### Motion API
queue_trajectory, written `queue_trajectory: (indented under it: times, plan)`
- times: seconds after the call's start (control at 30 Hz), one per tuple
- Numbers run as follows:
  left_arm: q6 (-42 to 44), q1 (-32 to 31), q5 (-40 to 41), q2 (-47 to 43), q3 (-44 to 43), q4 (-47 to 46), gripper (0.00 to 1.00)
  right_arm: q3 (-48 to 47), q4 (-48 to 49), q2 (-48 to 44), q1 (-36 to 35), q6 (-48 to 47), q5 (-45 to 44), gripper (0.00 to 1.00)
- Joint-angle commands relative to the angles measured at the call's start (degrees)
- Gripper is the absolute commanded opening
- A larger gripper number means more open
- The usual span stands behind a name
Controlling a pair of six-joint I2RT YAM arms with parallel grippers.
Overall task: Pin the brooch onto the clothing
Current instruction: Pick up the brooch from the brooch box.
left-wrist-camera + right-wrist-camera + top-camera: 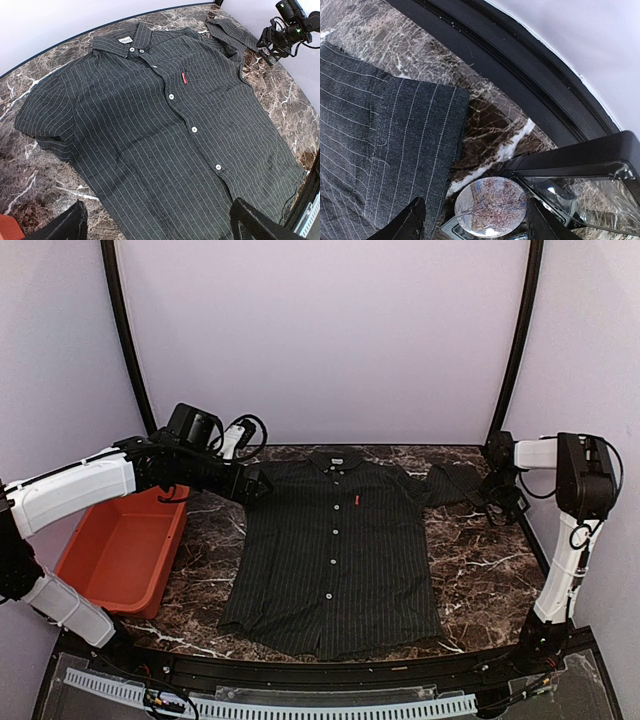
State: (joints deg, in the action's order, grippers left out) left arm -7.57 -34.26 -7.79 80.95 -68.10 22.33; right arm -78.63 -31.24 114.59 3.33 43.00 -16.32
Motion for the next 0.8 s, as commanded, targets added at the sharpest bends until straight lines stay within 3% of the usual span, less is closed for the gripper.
queue_trajectory:
  times: [0.0, 0.77]
  plan:
    - [0.3, 0.1, 0.5, -0.2, 1.0, -0.3, 0.99, -0.8, 0.2, 1.2, 0.2, 0.8, 0.1, 0.65]
    - [0.3, 0.1, 0.5, -0.7, 1.0, -0.3, 0.99, 0.1, 0.3, -0.4, 0.2, 0.9, -0.1, 0.58]
